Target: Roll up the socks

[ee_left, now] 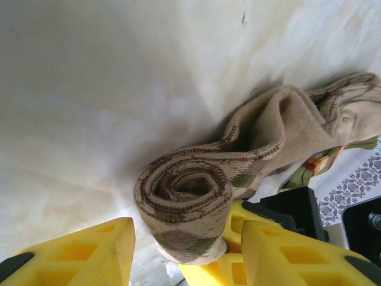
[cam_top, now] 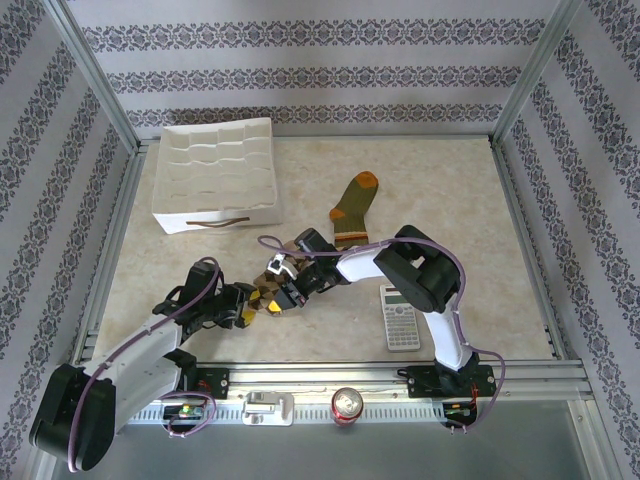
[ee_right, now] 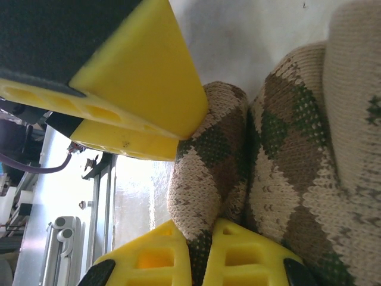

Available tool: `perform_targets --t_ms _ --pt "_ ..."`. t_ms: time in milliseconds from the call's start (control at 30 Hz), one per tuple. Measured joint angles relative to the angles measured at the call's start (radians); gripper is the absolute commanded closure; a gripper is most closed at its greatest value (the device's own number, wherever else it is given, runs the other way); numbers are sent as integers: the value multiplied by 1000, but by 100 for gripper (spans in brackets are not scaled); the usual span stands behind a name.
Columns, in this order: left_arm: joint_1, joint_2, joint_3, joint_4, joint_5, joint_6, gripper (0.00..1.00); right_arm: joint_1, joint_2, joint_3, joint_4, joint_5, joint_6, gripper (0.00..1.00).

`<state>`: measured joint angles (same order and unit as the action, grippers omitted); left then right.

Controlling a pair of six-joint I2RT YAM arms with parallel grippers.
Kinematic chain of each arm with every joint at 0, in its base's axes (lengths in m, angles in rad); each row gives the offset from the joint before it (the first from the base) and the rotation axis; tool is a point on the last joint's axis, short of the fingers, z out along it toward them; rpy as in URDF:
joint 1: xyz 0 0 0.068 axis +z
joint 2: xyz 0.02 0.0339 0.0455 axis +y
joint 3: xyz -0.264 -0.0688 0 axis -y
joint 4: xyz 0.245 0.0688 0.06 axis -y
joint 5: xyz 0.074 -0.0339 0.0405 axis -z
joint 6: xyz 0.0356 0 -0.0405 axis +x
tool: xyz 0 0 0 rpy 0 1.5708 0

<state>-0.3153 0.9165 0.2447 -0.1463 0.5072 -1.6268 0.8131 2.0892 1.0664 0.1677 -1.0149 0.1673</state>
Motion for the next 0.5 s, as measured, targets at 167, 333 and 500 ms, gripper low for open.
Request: perform_targets --t_ms 167,333,500 --pt "-2 6 0 3 -4 -1 51 -7 11 12 -11 -21 16 100" --pt "-6 93 -4 56 6 -6 59 -14 24 24 -20 -43 37 100" --pt "-6 175 12 103 19 -22 100 -19 32 32 -37 -64 47 100"
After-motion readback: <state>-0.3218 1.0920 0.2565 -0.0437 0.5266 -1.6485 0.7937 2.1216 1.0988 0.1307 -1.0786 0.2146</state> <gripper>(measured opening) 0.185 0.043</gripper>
